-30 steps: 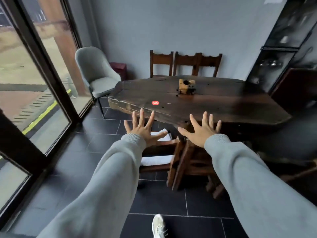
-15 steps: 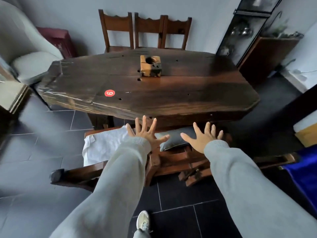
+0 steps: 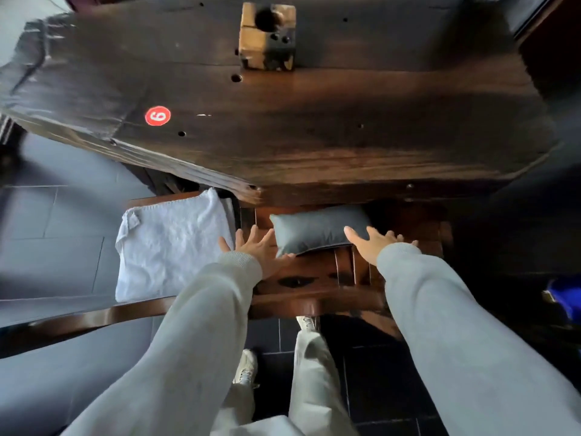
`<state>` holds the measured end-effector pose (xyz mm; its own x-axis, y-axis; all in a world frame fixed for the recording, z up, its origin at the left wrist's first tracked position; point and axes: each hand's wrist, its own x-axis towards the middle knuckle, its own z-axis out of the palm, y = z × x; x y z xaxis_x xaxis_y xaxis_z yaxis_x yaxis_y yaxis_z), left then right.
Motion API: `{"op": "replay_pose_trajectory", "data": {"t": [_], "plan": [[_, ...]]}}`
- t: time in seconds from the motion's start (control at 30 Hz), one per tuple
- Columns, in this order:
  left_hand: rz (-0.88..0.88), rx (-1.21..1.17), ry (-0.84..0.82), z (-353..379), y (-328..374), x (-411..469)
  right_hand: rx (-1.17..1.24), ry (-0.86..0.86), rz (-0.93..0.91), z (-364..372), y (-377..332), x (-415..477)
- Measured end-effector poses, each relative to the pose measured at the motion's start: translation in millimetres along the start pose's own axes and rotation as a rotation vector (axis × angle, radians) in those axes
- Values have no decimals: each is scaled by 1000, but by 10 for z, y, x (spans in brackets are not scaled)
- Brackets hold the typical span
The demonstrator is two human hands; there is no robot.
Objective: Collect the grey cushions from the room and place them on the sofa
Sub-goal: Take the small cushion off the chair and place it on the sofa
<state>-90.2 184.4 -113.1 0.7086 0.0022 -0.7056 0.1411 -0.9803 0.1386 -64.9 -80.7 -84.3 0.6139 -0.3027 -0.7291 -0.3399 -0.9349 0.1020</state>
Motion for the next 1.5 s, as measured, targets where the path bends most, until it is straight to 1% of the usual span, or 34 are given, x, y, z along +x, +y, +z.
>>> {"op": "replay_pose_trajectory", "data": {"t": [0.07,0.1,0.17,0.2,0.27,0.3,0.37,0.4,0.43,0.47,0.5,0.57,0.67,0.7,0.77,0.8,0.87,0.93,1.0,1.07,1.1,1.13,1.17,1.2,1.23,1.27,1.3,1.33,1.37,1.4,1.43,1.47,1.5], "plan": [[-82,-19,-76,125,159,448,-14,-80,-13,-12,19,615],[-91,-28,-76,147,121,457,-24,-65,-21,23,1,628],[-163,-61,-139,326,321,1023,-21,-120,-39,87,49,1302],[-162,-97,-110,333,282,1056,-33,-105,-56,110,32,1310],[-202,-156,-123,555,408,1557,-40,-161,-63,229,72,1875],[-191,-172,-85,554,383,1585,-43,-143,-73,243,79,1896],[-233,-211,-97,832,493,2073,-31,-166,-54,413,145,2476],[-226,-216,-83,824,478,2084,-21,-148,-54,423,183,2507],[-243,-249,-86,962,504,2280,-2,-156,-43,502,211,2770],[-266,-309,-81,1110,533,2481,42,-146,-32,567,234,3016],[-256,-366,-73,1108,521,2494,99,-130,-23,551,260,3056],[-312,-576,-77,1371,520,2766,245,-136,10,685,255,3442],[-411,-863,-35,1560,485,2890,454,-143,56,814,198,3695],[-434,-919,8,1557,469,2875,504,-127,70,825,176,3704],[-464,-964,20,1616,405,2876,552,-90,116,900,181,3765],[-481,-981,8,1616,400,2879,563,-87,141,893,213,3764],[-558,-979,-59,1539,258,2708,537,-179,155,839,194,3597],[-586,-933,-107,1468,164,2561,508,-241,156,772,196,3415],[-588,-871,-96,1356,58,2437,517,-290,147,706,126,3258],[-600,-847,-36,1082,-72,2140,511,-307,106,519,-18,2928],[-598,-835,-22,1026,-66,2162,524,-319,118,501,-36,2920],[-602,-817,24,843,-153,1961,516,-303,90,377,-134,2679],[-614,-813,42,652,-240,1771,517,-327,74,263,-224,2481],[-610,-795,39,601,-209,1797,526,-322,92,259,-193,2473],[-617,-780,77,397,-326,1519,510,-291,54,130,-300,2177],[-619,-792,77,186,-449,1254,494,-310,28,-3,-426,1918],[-600,-766,56,158,-418,1257,508,-291,40,19,-376,1898],[-602,-759,118,-32,-592,922,514,-246,-20,-99,-527,1563],[-606,-790,138,-261,-766,588,527,-250,-50,-236,-713,1278],[-595,-790,150,-288,-737,577,572,-216,-33,-225,-676,1256],[-604,-808,248,-444,-955,180,605,-175,-123,-324,-890,865],[-623,-869,308,-623,-1178,-221,611,-192,-183,-449,-1135,533],[-607,-897,346,-674,-1154,-238,658,-154,-198,-505,-1147,507]]}}
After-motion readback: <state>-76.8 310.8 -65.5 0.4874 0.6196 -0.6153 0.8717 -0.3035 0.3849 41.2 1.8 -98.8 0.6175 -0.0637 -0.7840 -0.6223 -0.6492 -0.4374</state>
